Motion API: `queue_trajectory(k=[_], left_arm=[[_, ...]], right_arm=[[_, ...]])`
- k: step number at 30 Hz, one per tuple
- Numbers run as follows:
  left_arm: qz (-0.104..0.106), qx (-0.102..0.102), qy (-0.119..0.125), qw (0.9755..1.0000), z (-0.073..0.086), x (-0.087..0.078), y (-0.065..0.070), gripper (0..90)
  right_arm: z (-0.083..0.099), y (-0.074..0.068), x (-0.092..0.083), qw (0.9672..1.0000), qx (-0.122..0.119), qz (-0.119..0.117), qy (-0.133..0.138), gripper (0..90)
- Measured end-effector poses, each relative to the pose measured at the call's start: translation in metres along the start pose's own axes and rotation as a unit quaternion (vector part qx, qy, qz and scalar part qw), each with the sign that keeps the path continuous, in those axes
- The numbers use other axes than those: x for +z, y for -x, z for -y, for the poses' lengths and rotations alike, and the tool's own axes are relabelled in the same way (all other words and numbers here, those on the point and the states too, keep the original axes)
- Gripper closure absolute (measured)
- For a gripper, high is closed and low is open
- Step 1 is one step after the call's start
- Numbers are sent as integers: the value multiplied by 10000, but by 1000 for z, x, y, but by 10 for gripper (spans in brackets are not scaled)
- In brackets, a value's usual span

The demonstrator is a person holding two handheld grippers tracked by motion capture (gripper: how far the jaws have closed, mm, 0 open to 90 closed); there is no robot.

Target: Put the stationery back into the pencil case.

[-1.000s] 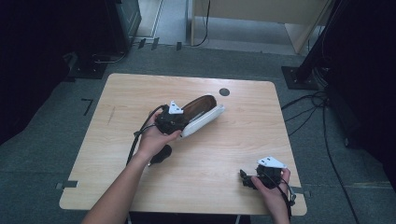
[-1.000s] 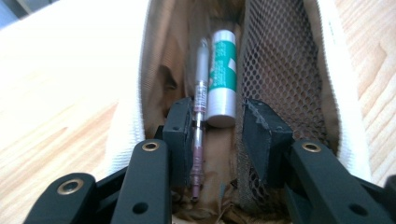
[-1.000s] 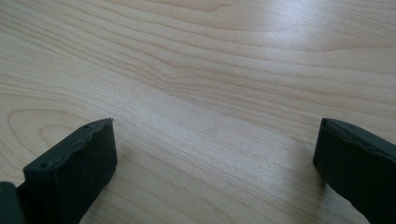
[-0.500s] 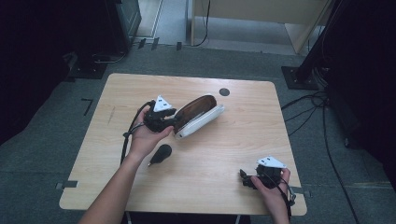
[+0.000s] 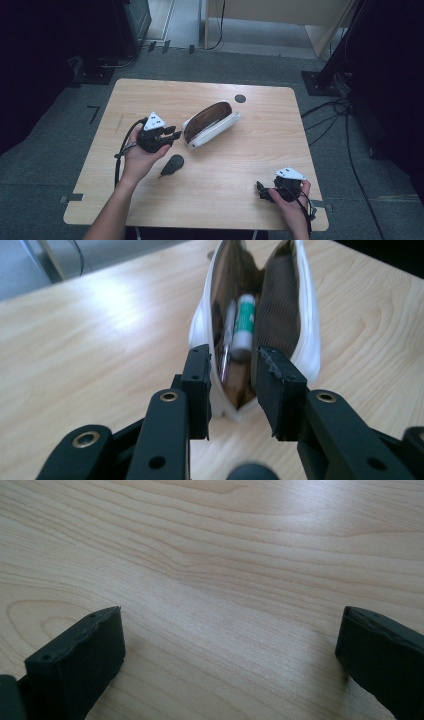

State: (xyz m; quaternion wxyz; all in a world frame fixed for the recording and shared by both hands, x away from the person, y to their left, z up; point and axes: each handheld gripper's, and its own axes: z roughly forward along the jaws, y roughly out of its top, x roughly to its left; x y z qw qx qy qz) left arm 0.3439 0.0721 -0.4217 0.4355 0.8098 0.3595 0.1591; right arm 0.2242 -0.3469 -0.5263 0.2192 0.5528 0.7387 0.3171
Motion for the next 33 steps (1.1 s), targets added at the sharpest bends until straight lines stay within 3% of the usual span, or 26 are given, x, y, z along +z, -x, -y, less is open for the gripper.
queue_trajectory(k=[7, 14, 20, 24, 26, 33], left_arm=[[160, -196, -283, 9993, 34, -5, -1, 608], [291, -317, -701, 9966, 69, -2, 5, 545], [355, -298, -859, 9952, 83, -1, 8, 495], [442, -255, -958, 9941, 90, 1, 13, 472], [403, -237, -981, 9941, 92, 3, 15, 454], [347, -131, -1081, 9934, 95, 14, 19, 435]], right_arm=[[-1, -1, 1, 10000, 29, 17, -4, 0], [-1, -1, 1, 10000, 49, 30, -5, 0], [-2, -1, 1, 10000, 32, 23, 15, 5], [-4, -5, 1, 10000, 21, 0, 64, 90], [-7, -9, 1, 9999, 3, -78, 95, 140], [-24, -35, -3, 9977, -237, -498, 403, 188]])
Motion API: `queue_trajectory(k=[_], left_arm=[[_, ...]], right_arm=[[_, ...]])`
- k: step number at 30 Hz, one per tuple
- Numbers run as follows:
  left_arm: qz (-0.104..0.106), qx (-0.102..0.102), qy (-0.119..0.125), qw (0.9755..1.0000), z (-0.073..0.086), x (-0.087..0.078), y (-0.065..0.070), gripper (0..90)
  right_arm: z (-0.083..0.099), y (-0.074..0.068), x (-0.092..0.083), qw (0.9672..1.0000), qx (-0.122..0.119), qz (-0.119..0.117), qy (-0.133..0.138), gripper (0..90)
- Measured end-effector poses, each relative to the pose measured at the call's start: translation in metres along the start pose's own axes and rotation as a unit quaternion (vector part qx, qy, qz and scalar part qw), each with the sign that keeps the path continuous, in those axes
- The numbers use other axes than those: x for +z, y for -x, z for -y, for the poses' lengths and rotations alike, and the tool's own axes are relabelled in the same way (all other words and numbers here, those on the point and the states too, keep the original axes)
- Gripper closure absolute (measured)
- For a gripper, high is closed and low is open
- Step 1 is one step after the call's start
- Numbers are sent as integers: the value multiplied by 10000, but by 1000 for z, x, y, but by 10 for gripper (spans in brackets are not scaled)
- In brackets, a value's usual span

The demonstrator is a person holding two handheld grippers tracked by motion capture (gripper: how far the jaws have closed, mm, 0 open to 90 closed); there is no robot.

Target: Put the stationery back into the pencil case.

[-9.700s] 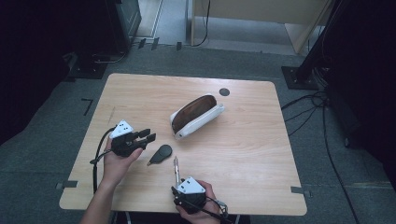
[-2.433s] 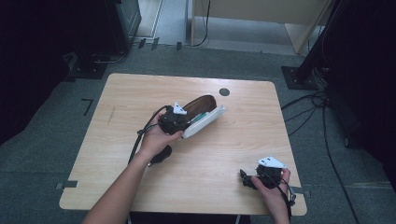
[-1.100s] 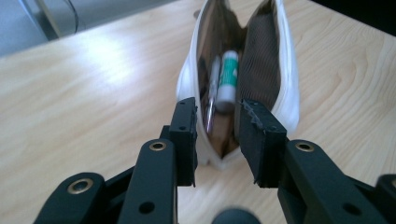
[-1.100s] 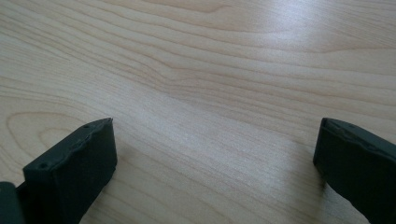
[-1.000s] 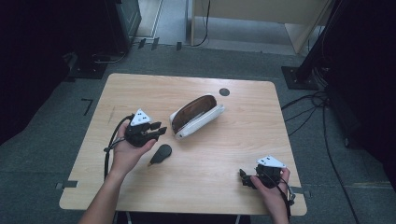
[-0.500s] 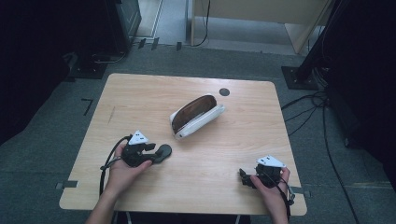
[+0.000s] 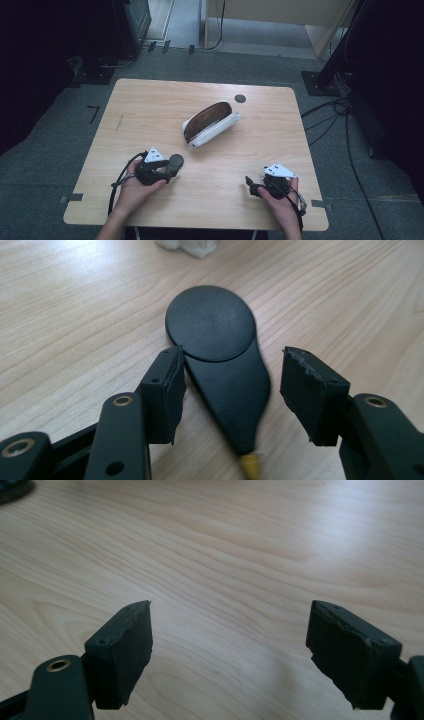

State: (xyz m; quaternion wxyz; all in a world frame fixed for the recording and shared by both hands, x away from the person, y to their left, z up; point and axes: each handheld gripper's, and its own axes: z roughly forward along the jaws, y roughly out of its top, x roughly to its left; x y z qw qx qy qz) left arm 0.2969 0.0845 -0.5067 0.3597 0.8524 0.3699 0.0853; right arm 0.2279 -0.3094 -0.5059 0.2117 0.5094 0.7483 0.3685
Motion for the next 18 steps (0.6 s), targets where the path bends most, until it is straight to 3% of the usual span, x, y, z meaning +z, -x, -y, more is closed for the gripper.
queue_trajectory(k=[7, 11, 18], left_arm=[[-156, 112, 54, 9998, -3, 7, 3, 452], [83, 280, 67, 9996, -2, 7, 4, 528], [394, 481, 71, 9980, -1, 7, 6, 535]], right_arm=[[-13, -20, 6, 9996, -182, -204, 101, 198], [-19, -30, 11, 9990, -278, -321, 145, 206], [-25, -45, 18, 9973, -483, -528, 160, 245]])
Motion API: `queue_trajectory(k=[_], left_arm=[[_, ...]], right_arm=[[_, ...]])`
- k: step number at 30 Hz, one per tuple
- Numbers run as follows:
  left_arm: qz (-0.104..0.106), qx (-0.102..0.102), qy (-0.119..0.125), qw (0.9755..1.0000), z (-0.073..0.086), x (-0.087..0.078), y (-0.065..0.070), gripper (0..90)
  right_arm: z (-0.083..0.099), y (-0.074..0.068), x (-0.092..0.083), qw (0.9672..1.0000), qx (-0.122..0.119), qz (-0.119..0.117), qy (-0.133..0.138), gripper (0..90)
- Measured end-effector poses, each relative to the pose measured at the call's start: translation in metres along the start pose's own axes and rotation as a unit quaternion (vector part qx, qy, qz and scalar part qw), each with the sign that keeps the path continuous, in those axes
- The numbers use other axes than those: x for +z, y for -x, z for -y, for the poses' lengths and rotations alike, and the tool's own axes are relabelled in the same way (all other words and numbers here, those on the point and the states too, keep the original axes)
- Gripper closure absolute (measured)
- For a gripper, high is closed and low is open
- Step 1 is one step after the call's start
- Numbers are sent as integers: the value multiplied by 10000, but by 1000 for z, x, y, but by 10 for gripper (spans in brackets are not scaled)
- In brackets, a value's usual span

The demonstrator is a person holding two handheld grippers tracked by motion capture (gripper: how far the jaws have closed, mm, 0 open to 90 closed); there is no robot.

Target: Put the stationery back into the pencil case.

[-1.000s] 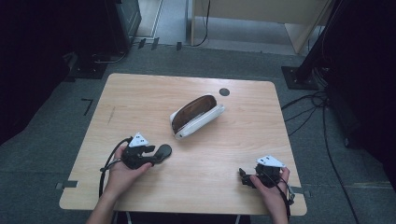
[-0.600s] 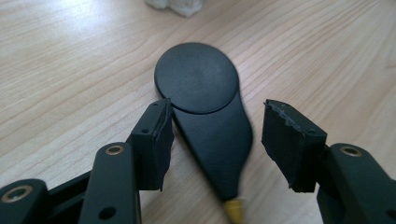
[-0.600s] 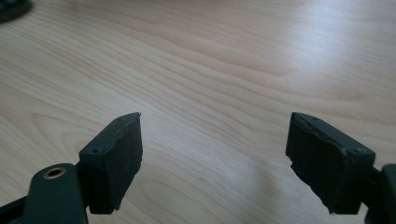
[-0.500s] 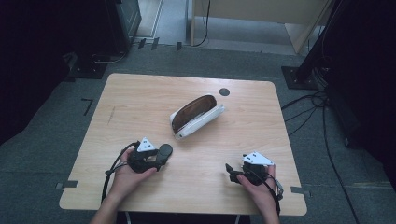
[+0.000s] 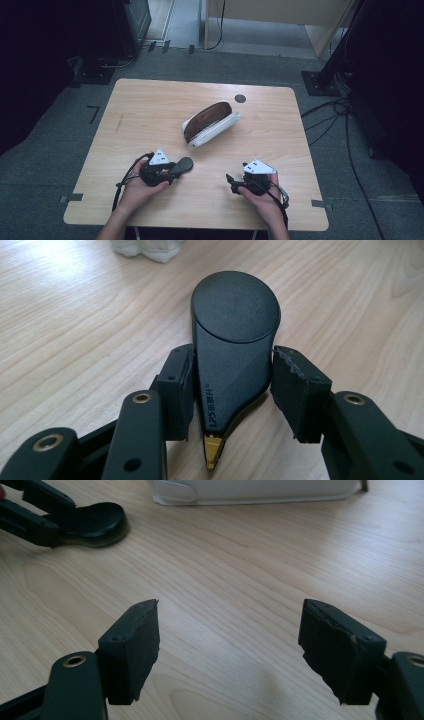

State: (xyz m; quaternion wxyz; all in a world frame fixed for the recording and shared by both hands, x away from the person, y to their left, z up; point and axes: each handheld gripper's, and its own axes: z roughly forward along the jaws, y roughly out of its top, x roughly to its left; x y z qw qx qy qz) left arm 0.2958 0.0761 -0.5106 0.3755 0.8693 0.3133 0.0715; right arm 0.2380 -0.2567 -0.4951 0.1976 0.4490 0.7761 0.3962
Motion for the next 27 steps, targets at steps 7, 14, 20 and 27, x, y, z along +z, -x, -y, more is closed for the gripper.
queue_trajectory(k=[7, 14, 20, 27], left_arm=[[344, 39, -6, 9994, 0, 1, 3, 535], [555, -91, -30, 9984, -1, 0, 0, 534], [797, -218, -77, 9966, -1, 0, -2, 534], [1104, -283, -103, 9934, -2, 1, -2, 534]], right_arm=[[-4, -14, 10, 9996, -139, -227, 2, 244], [-3, -26, 27, 9972, -282, -693, 9, 265], [-2, -38, 40, 9949, -405, -925, -7, 300], [-2, -49, 49, 9906, -672, -1191, 12, 314]])
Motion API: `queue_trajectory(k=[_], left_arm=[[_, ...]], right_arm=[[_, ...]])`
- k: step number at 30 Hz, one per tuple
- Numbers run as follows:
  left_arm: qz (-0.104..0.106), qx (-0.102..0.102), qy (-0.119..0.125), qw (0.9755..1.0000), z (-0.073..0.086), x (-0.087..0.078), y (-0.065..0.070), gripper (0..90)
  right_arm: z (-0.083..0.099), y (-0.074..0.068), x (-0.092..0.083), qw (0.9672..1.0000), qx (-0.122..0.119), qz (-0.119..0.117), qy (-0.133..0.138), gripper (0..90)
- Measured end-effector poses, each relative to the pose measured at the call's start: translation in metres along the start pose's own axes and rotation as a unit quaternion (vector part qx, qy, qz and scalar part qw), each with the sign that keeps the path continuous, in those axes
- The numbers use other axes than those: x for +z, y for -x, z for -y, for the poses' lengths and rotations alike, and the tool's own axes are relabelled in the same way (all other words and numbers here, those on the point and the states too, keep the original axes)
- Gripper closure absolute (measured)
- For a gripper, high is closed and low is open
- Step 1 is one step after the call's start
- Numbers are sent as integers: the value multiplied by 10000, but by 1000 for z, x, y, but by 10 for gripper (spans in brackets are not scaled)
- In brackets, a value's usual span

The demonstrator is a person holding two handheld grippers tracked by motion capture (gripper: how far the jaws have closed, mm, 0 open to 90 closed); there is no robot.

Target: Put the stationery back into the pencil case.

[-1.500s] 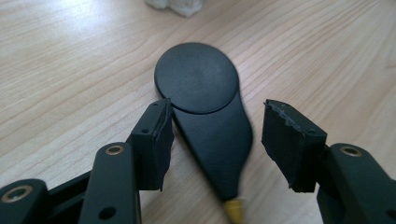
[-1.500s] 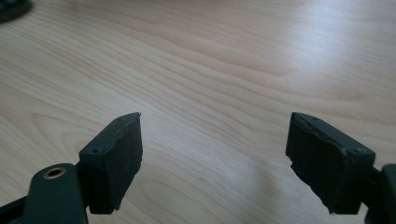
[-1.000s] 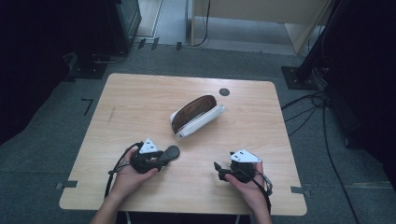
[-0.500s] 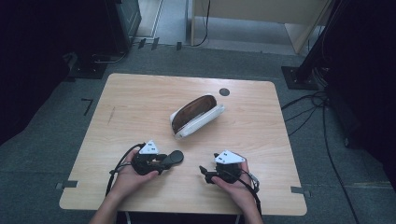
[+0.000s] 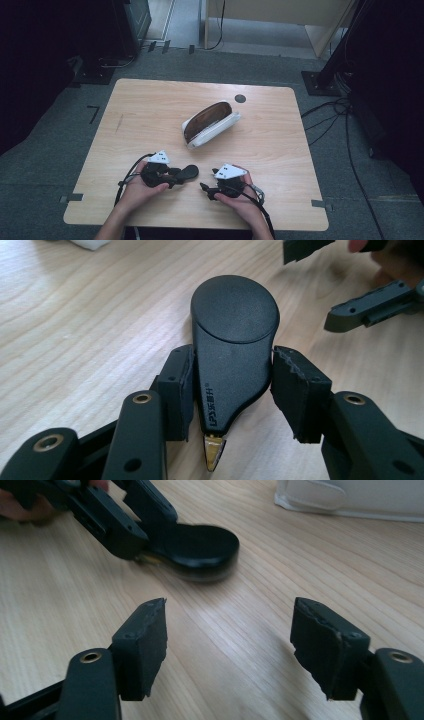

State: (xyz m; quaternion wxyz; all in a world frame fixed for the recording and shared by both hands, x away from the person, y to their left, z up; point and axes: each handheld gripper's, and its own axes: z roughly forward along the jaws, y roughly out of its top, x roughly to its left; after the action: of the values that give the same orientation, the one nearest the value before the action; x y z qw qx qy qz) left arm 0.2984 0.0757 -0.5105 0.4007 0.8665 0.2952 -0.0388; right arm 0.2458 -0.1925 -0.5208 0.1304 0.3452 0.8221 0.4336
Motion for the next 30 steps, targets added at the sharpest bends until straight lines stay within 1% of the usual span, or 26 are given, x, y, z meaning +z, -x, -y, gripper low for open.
queue_trajectory(k=[2, 3, 8, 12, 15, 19, 21, 24, 25, 26, 28, 30], left_arm=[[91, -28, 18, 10000, 0, 0, 0, 534], [123, -38, 3, 9999, 0, 1, 0, 534], [212, -69, -30, 9997, -1, 3, 1, 534], [309, -82, -45, 9995, -1, 3, 1, 534], [356, -74, -69, 9993, -1, 4, 1, 534], [374, -69, -67, 9993, -1, 4, 1, 534], [399, -67, -74, 9992, -1, 5, 2, 534], [417, -13, -93, 9991, -1, 6, 3, 534], [454, -13, -100, 9989, -1, 6, 3, 599], [465, 8, -118, 9988, -1, 7, 3, 620], [454, 88, -134, 9988, -1, 8, 5, 623], [430, 104, -128, 9989, -2, 9, 6, 616]], right_arm=[[0, -1, 0, 10000, 32, -30, 39, 326], [0, -2, 1, 10000, 33, -18, 11, 331], [-1, -4, 3, 10000, -58, -1, -69, 353], [-3, -7, 6, 9997, -208, -19, -152, 355], [-4, -8, 7, 9996, -205, -19, -175, 373], [-4, -9, 8, 9996, -231, 7, -163, 426], [-4, -9, 8, 9995, -295, -5, -144, 462], [-4, -10, 8, 9994, -319, 12, -149, 498], [-4, -10, 8, 9994, -320, 48, -98, 519], [-5, -10, 8, 9995, -309, 65, -57, 545], [-5, -10, 7, 9996, -254, 73, 33, 566], [-5, -10, 8, 9996, -269, 38, 29, 568]])
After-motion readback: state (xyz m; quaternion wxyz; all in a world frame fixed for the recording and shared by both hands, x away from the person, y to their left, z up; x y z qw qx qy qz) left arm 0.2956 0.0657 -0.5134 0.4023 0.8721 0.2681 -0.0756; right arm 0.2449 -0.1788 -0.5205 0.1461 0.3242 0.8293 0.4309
